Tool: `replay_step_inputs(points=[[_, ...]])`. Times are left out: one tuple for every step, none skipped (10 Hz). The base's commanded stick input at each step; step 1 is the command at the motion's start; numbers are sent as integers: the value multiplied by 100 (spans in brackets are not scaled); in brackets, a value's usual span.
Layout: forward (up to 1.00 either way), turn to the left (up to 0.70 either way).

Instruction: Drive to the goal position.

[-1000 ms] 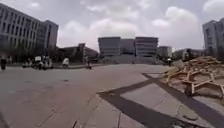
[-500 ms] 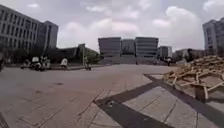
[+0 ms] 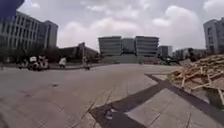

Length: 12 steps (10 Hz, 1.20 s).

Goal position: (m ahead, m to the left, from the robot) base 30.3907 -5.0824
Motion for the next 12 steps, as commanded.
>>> replay_step_inputs(points=[[70,-14],[70,-14],[70,-14],[70,-14],[70,-14],[70,-14],[70,-14],[70,-9],[70,-1],[70,0],[70,0],[70,0]])
